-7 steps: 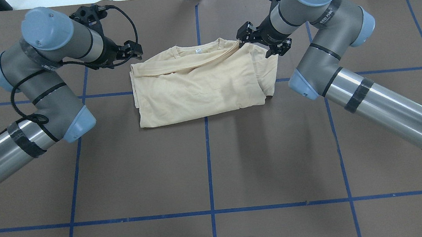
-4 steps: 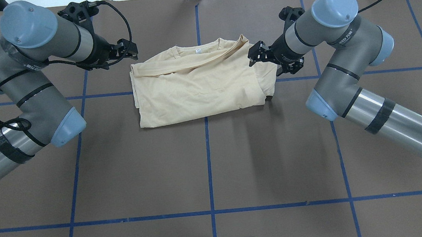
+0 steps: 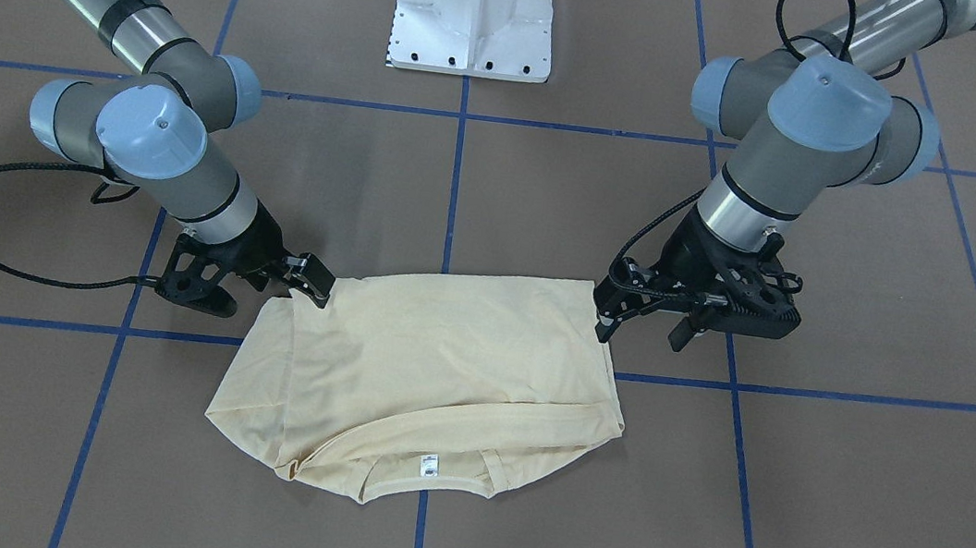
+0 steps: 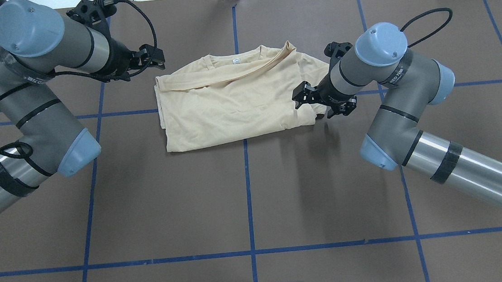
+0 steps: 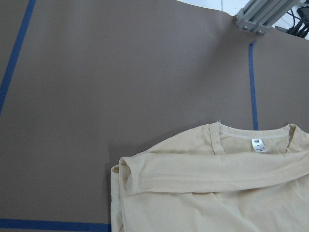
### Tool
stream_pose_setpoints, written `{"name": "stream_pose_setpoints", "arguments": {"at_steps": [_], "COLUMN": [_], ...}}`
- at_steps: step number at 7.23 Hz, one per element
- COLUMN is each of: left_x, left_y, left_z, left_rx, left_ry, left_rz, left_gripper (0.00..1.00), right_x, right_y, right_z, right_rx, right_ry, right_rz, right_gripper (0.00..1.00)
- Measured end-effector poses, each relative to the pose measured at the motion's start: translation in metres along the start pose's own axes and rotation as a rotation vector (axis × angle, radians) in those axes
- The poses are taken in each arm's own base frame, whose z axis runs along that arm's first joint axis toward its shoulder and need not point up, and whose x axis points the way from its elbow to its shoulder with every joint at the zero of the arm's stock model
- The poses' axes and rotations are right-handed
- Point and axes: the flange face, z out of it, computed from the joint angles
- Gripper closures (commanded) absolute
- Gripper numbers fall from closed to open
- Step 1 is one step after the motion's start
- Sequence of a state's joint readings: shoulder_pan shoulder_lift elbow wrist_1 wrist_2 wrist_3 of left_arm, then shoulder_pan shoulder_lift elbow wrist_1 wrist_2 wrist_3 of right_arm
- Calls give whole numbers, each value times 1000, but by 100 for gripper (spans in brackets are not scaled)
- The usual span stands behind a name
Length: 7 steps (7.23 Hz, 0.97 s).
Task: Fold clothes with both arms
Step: 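Lower the right gripper and grasp the folded bundle's side edge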
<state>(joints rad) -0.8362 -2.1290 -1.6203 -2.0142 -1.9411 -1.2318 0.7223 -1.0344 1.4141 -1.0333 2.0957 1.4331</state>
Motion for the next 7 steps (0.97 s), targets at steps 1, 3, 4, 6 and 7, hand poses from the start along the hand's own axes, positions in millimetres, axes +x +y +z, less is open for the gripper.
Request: {"name": "stream_pose_setpoints", "arguments": {"at_steps": [1, 3, 4, 6, 7], "left_x": [0, -1, -1, -2, -3], "left_y": [0, -1, -1, -1, -1], "left_z": [0, 0, 1, 3, 4], "left_rx": [1, 2, 2, 1, 1], "left_ry": [0, -3, -3, -7, -9], "left_rz": [0, -1, -1, -2, -3], "left_gripper": [0, 0, 0, 0, 0], "right_x": [-1, -3, -4, -7, -6], "right_y": [5, 13, 13, 12, 10], "right_z": [5, 12, 13, 13, 12], "right_rx": [-7, -17, -20, -20, -17], "right_ry": [7, 17, 23, 38, 40], "right_rz": [-2, -6, -4, 18, 46], "right_gripper": [2, 57, 97, 100, 100]}}
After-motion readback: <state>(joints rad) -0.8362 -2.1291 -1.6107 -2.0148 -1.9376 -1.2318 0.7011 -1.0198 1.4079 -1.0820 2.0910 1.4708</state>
